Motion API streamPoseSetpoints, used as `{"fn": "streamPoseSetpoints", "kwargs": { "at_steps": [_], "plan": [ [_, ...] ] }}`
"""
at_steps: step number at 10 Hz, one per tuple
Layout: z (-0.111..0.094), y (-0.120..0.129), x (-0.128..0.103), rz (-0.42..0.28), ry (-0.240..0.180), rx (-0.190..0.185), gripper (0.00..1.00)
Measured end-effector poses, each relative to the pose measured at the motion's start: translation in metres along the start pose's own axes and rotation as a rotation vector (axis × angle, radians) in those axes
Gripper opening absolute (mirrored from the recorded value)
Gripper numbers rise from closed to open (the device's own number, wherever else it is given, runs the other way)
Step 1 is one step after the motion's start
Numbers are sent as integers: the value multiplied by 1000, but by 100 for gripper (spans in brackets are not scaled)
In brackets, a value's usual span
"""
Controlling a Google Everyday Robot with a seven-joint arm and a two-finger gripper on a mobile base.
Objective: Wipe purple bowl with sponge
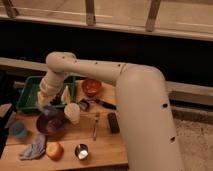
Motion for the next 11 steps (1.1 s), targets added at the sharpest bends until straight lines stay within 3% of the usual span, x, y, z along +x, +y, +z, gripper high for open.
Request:
{"fn": "streamPoseSetpoints", "kwargs": {
  "at_steps": [4,7,11],
  "plan": [
    [26,-1,21,25,54,-34,0],
    [24,-15,29,63,37,-26,0],
    [20,-33,19,76,20,-9,0]
  ]
}}
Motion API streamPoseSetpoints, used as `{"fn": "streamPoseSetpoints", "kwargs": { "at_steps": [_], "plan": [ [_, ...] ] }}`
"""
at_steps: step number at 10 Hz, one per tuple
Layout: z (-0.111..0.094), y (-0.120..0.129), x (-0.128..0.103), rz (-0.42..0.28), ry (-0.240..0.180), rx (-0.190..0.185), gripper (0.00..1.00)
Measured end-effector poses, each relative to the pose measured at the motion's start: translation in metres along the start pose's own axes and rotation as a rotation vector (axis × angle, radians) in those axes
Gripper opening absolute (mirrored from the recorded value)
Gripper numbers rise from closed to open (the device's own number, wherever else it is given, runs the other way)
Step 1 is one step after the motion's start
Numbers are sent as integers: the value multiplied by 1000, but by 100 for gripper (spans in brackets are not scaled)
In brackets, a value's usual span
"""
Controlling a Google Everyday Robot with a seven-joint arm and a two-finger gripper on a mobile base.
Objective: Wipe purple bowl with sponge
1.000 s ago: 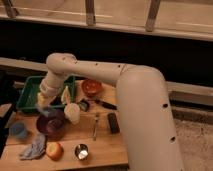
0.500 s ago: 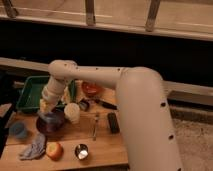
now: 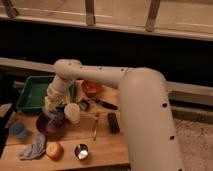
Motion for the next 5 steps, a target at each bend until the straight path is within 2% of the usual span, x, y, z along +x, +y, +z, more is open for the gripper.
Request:
{"fn": "streamPoseSetpoints", "kwargs": {
  "at_steps": [3,5],
  "plan": [
    [14,3,-19,-31,1,-26,0],
    [23,11,-18,-47,16,-48,0]
  ]
}}
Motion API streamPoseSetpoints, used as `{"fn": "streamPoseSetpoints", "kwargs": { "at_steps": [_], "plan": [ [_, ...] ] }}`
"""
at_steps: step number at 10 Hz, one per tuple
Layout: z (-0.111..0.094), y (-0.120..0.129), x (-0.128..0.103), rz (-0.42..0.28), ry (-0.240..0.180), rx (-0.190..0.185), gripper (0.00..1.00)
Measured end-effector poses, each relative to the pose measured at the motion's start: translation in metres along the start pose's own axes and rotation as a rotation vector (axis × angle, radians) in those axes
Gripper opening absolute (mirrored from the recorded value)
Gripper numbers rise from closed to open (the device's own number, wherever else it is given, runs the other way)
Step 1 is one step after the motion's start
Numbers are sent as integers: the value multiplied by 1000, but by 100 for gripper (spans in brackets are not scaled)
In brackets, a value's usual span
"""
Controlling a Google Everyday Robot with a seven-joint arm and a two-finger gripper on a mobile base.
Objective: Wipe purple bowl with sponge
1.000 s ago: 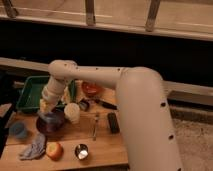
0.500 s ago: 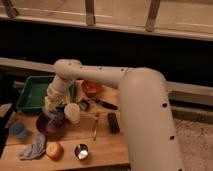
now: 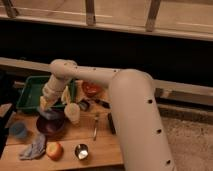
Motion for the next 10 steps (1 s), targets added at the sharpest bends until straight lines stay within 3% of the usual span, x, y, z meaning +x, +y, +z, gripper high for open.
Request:
{"fn": "streamPoseSetpoints", "kwargs": {
  "at_steps": [3,6,8,10],
  "plan": [
    [8,10,23,25,21,-18,0],
    [-12,-3,52,91,10,10,0],
    [-19,-12,53,94,-1,17,0],
    [-17,-16,38,73,-11,13,0]
  ]
}}
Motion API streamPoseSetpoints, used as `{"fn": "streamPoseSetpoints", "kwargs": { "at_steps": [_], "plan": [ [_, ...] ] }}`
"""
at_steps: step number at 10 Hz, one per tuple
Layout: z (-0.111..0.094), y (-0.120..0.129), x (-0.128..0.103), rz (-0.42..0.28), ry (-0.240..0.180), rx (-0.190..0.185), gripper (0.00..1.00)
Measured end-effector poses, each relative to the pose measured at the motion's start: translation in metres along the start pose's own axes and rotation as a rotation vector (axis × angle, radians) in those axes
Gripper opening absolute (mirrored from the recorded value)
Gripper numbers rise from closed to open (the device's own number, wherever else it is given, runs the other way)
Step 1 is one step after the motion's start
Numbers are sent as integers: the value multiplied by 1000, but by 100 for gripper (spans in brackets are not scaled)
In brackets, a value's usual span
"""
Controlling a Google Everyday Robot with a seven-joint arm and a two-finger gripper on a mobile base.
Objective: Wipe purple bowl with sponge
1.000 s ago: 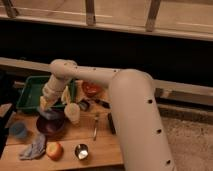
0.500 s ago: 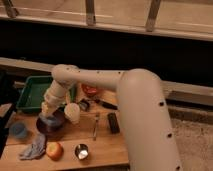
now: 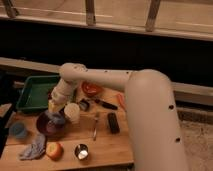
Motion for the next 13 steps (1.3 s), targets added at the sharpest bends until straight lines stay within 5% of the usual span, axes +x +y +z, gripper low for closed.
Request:
{"fn": "streamPoseSetpoints", "kwargs": {
  "at_steps": [3,5,8,11,13],
  "plan": [
    [19,17,-44,-77,-10,-34,0],
    [34,36,-51,-103,5,-58,0],
    [38,47,-32,-81,32,-68,0],
    [18,37,15,-20,43,-45,0],
    [5,25,24,-3,36,-29,0]
  ]
}}
